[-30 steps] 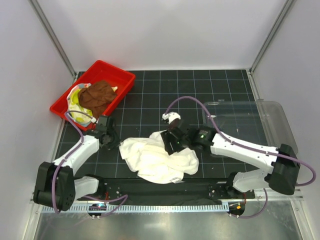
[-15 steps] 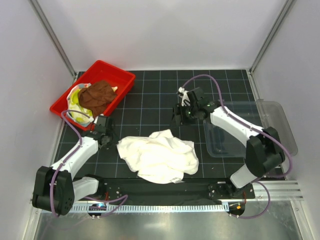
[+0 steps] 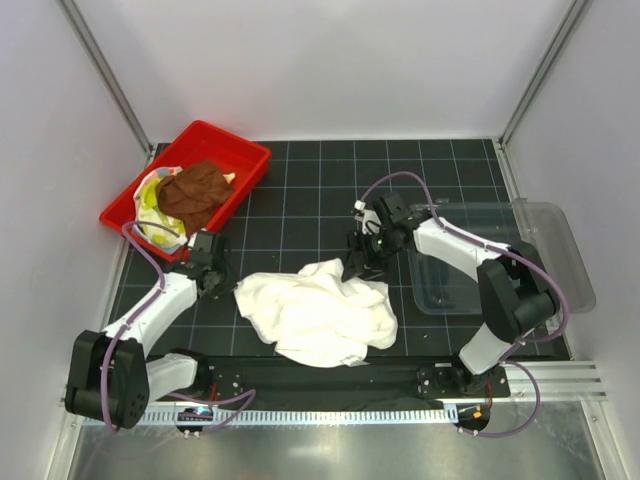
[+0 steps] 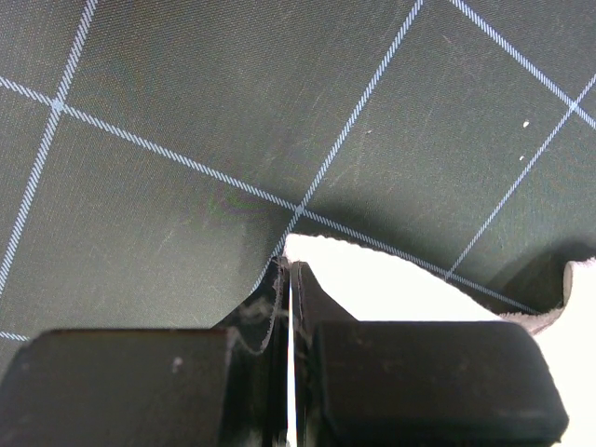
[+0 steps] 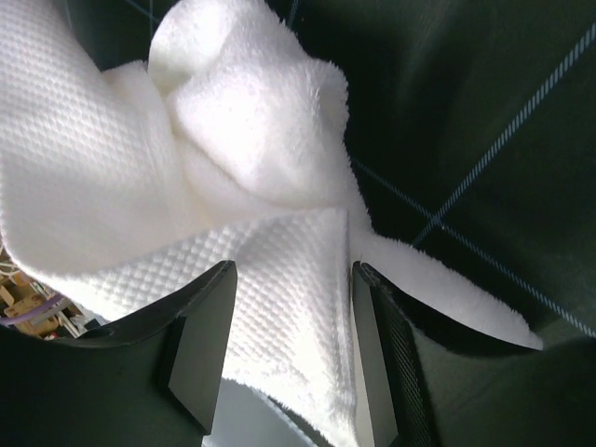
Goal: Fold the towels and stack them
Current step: Flatten out the crumpled towel
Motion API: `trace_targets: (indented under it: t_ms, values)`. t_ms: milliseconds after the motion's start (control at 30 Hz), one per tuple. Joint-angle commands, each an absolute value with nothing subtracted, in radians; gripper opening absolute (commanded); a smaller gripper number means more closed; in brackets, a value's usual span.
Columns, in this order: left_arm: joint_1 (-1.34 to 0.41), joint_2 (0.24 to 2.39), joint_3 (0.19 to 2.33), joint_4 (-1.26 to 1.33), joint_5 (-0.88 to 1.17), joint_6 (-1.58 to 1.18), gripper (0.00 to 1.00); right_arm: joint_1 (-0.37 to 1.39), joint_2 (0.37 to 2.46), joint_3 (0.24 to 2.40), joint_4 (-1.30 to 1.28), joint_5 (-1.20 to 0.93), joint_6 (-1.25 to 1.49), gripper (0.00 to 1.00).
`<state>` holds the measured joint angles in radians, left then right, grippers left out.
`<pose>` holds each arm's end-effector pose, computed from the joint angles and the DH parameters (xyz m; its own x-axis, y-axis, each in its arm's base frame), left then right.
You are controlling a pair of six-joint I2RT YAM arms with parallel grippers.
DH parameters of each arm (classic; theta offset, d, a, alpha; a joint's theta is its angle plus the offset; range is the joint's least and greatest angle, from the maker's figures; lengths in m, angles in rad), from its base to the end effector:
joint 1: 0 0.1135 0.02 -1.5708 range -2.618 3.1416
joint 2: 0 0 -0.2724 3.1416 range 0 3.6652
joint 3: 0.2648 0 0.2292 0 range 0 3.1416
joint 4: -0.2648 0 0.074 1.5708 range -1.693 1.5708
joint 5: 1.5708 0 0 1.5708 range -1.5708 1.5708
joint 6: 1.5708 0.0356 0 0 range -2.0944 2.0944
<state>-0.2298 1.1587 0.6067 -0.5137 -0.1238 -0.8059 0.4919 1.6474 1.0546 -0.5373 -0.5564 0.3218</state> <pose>0.1798 -0.0375 0.2025 -0.7112 -0.5689 -0.4130 -0.4985 0.8223 -0.2743 0.2576 0.1593 0.2170 -0.9459 -0.2022 -0.2536 -0.3167 0.7442 0.5881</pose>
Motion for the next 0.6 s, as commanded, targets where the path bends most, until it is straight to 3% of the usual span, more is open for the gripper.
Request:
trace_targets:
  t_ms: [0, 100, 200, 233, 333, 467, 567]
  values:
    - [-0.232, 1.166, 0.641, -0.505, -0.160, -0.813, 0.00, 0.488, 1.565, 1.043, -0.557, -0.574, 0.344, 0.60]
    - [-0.232, 1.167, 0.646, -0.505, -0.156, -0.822, 0.00, 0.488, 1.572, 1.034, -0.558, -0.604, 0.350, 0.52]
    - [-0.232, 1.154, 0.641, -0.499, -0.153, -0.831, 0.00, 0.488, 1.542, 1.026, -0.534, -0.624, 0.370, 0.27]
    - [-0.232, 1.154, 0.643, -0.497, -0.152, -0.831, 0.00, 0.488, 1.528, 1.031, -0.528, -0.624, 0.374, 0.15]
    - [-0.232, 1.164, 0.678, -0.506, -0.144, -0.831, 0.00, 0.488, 1.461, 1.071, -0.534, -0.614, 0.385, 0.01]
    - [-0.232, 1.187, 0.718, -0.517, -0.153, -0.830, 0.00, 0.503, 1.336, 1.078, -0.486, -0.604, 0.432, 0.01]
    - [-0.232, 1.219, 0.719, -0.523, -0.176, -0.827, 0.00, 0.573, 1.234, 0.941, -0.408, -0.633, 0.469, 0.01]
